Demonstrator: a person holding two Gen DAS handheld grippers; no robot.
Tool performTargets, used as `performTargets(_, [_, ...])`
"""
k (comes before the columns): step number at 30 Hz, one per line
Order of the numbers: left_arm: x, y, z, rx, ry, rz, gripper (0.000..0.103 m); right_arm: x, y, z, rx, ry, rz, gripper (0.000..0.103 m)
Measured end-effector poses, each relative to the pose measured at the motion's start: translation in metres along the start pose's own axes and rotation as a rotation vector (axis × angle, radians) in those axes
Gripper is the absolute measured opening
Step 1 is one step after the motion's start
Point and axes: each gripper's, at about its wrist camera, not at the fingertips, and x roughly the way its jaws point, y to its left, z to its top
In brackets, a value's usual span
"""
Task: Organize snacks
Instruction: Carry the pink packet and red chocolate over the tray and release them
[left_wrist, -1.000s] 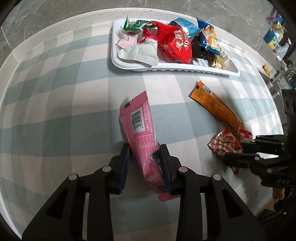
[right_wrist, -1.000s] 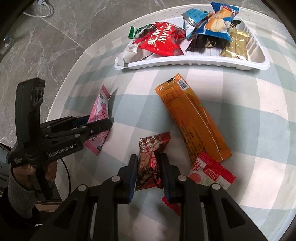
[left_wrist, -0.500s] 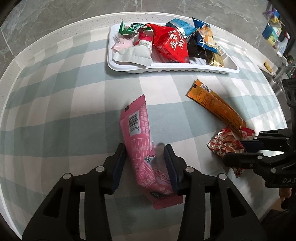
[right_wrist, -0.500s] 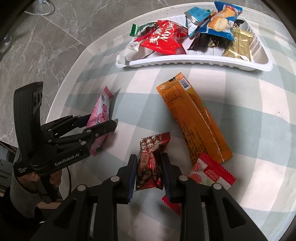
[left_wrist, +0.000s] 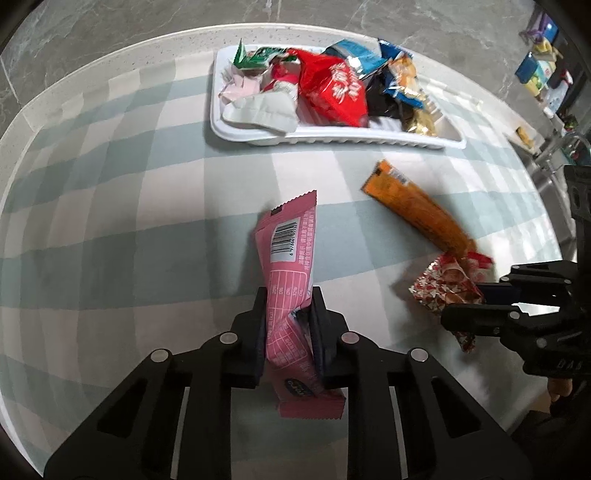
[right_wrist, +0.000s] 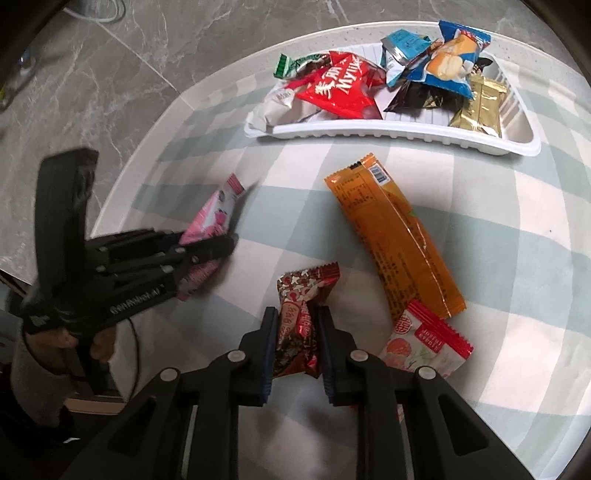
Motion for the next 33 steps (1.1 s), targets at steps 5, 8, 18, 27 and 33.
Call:
performTargets(5, [-0.019, 0.001, 0.017, -0.032, -0.047, -0.068, 0.018, -0.018, -0.003, 0.016, 0.042, -0.048, 0.069, 0.022])
performTargets(8, [-0.029, 0.002, 0.037, -0.031, -0.082, -0.091, 0.018, -0.028, -0.007, 0.034, 0.056, -0.087, 0.093, 0.022])
performTargets(18, [-0.033, 0.006, 0.126, -0.027, -0.141, -0.144, 0.018, -0.049, -0.037, 0.113, 0.119, -0.208, 0.09, 0.022])
performTargets(27, [-0.008, 0.001, 0.199, 0.014, -0.141, -0.129, 0.018, -0.042, -0.064, 0.167, 0.15, -0.239, 0.046, 0.022])
performTargets(33, [0.014, -0.002, 0.233, 0.006, -0.128, -0.134, 0.019, -0.034, -0.076, 0.184, 0.153, -0.241, 0.025, 0.023])
